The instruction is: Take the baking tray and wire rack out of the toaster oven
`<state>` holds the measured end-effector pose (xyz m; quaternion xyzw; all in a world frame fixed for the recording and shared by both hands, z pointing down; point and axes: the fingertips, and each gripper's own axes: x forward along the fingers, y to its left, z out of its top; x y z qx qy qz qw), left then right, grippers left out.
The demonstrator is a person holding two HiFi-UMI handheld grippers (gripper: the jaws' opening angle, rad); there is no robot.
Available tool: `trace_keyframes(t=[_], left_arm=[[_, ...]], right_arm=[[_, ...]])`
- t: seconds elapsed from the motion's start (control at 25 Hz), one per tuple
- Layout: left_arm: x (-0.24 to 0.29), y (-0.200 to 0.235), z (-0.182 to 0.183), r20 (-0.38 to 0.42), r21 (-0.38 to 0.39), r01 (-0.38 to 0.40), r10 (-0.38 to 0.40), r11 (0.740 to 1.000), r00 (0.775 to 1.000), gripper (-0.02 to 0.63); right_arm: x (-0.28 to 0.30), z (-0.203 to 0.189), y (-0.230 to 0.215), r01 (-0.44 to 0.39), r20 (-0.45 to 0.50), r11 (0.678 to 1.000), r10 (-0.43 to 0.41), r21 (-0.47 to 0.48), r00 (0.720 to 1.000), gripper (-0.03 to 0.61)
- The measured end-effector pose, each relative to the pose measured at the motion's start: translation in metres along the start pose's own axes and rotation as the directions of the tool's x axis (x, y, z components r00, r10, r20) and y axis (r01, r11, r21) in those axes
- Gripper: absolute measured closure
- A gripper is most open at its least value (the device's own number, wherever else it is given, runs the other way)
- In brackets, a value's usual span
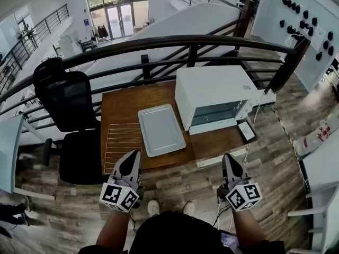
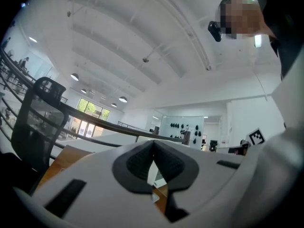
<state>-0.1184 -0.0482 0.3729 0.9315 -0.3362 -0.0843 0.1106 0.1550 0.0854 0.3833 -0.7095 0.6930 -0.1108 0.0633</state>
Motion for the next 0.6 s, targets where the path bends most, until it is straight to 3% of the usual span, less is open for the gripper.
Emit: trace_keyframes(t=[0.6], left_arm=[[-0.002, -0.005, 0.007, 0.012, 0.023, 0.011, -0.011, 1.0, 1.0, 0.603]], right_arm=[[0.01, 0.004, 0.012, -0.048, -0.005, 0.998, 0.048, -0.042, 0.999, 0.584]])
